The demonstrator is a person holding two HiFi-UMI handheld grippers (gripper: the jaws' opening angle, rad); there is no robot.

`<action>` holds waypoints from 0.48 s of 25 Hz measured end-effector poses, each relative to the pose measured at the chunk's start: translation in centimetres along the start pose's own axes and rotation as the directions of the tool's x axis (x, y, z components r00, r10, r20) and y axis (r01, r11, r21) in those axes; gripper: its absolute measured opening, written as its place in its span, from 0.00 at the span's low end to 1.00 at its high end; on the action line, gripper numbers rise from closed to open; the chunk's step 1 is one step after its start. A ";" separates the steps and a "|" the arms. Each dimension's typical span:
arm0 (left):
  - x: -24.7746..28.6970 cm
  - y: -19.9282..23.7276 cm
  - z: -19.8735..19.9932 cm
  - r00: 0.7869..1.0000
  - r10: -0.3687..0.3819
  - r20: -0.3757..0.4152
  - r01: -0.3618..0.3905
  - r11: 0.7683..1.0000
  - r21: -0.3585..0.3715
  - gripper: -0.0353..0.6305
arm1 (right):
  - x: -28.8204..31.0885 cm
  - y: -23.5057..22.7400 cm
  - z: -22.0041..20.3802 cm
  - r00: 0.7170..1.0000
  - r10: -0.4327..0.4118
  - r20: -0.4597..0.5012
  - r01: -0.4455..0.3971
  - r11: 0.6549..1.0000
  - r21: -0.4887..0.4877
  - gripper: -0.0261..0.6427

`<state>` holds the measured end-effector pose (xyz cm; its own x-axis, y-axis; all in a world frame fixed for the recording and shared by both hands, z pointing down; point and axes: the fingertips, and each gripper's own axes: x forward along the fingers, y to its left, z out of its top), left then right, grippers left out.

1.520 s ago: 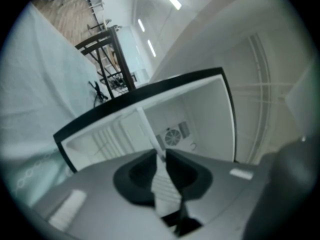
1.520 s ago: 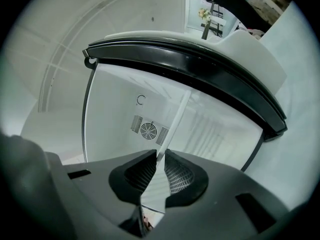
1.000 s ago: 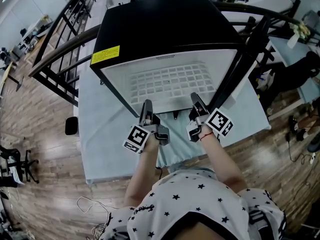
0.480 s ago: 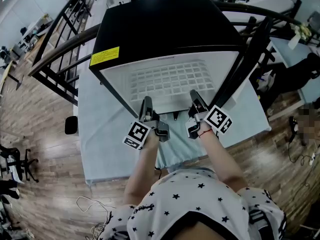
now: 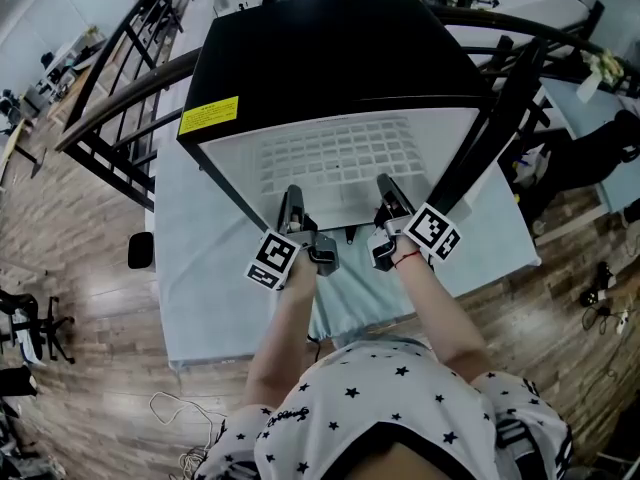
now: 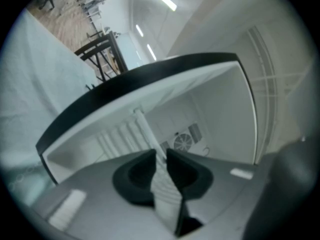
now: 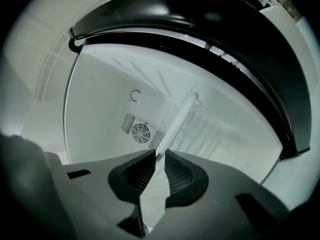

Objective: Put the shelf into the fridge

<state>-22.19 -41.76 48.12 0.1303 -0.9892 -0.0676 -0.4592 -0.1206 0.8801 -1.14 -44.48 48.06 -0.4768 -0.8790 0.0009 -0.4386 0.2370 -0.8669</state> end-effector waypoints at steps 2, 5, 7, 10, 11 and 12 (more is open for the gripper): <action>0.5 0.0 0.2 1.000 0.003 0.001 -0.003 1.000 0.001 0.15 | 0.5 0.0 0.2 1.000 0.000 0.001 0.000 1.000 0.000 0.09; 0.9 0.0 0.4 1.000 0.004 0.002 -0.004 1.000 0.009 0.15 | 1.0 0.1 0.3 1.000 0.000 0.003 0.000 1.000 0.005 0.10; 0.9 0.0 0.4 1.000 0.005 0.003 -0.005 1.000 0.012 0.15 | 1.0 0.2 0.4 1.000 -0.001 0.004 0.001 1.000 0.004 0.10; 1.0 0.0 0.5 1.000 0.010 -0.002 -0.010 1.000 0.021 0.16 | 1.1 0.2 0.4 1.000 0.005 -0.006 -0.005 1.000 0.011 0.10; 1.0 0.0 0.5 1.000 0.013 -0.007 -0.013 0.999 0.029 0.16 | 1.2 0.2 0.4 1.000 0.008 -0.013 -0.007 1.000 0.018 0.10; 0.9 0.0 0.5 1.000 0.019 -0.013 -0.018 0.999 0.038 0.16 | 1.2 0.2 0.3 1.000 0.009 -0.023 -0.008 1.000 0.021 0.10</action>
<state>-22.53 -42.69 47.84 0.1329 -0.9901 -0.0451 -0.4946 -0.1057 0.8627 -1.55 -45.62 47.72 -0.4978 -0.8673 0.0045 -0.4187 0.2357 -0.8770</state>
